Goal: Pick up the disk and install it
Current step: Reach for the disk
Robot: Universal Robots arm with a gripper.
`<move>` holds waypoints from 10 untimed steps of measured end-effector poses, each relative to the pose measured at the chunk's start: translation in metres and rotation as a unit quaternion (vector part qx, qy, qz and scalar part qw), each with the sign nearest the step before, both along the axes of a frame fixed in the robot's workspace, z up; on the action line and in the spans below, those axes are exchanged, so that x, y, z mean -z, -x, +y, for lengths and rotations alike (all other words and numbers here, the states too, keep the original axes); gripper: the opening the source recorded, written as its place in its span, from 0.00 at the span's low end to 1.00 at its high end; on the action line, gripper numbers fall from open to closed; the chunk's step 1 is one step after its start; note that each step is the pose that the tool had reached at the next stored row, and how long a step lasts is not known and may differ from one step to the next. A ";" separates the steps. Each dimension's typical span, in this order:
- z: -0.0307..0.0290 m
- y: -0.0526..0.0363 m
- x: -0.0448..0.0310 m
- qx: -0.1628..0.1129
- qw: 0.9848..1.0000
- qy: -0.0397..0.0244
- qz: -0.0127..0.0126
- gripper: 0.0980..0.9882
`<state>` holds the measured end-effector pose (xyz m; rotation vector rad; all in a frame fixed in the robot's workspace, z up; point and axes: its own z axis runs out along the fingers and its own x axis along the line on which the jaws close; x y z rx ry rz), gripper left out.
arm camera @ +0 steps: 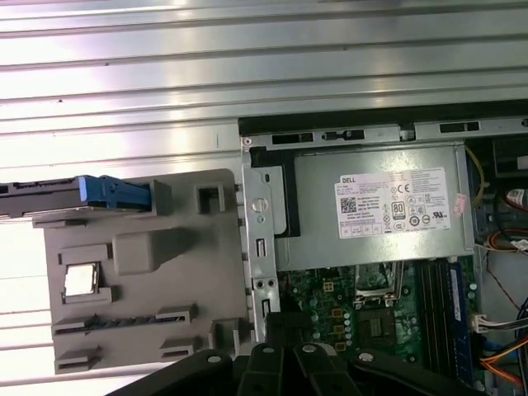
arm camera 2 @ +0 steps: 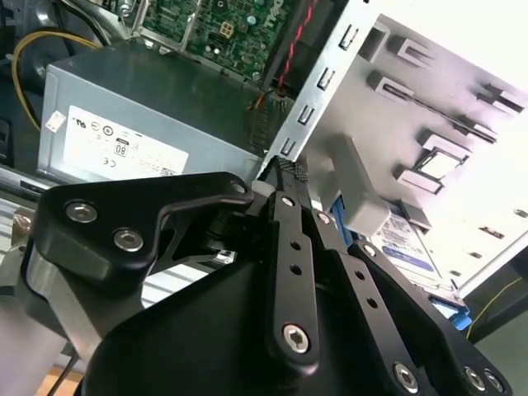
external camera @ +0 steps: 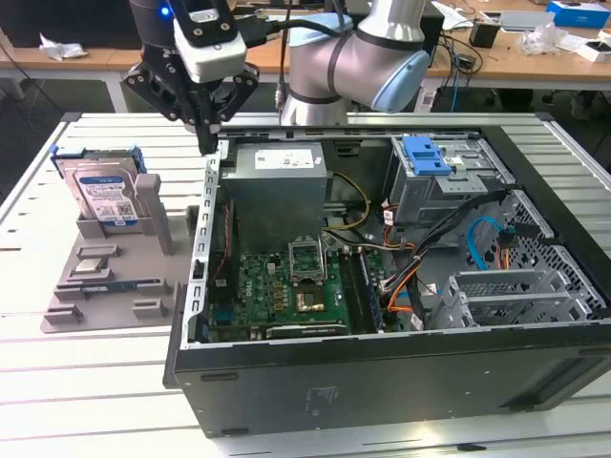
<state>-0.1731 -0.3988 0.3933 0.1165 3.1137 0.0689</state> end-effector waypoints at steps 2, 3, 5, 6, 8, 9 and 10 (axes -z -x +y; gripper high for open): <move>0.0000 0.0087 0.0000 0.000 1.000 0.000 0.000 0.01; 0.0000 0.0114 0.0000 0.000 1.000 0.000 0.000 0.01; 0.0000 0.0184 0.0000 0.000 1.000 0.000 0.000 0.01; 0.0000 0.0217 0.0000 0.000 1.000 0.000 0.000 0.01; 0.0000 0.0270 0.0000 0.000 1.000 0.000 0.000 0.01; 0.0000 0.0314 0.0000 0.000 1.000 0.000 0.000 0.01; 0.0000 0.0361 0.0001 0.000 1.000 0.000 0.000 0.01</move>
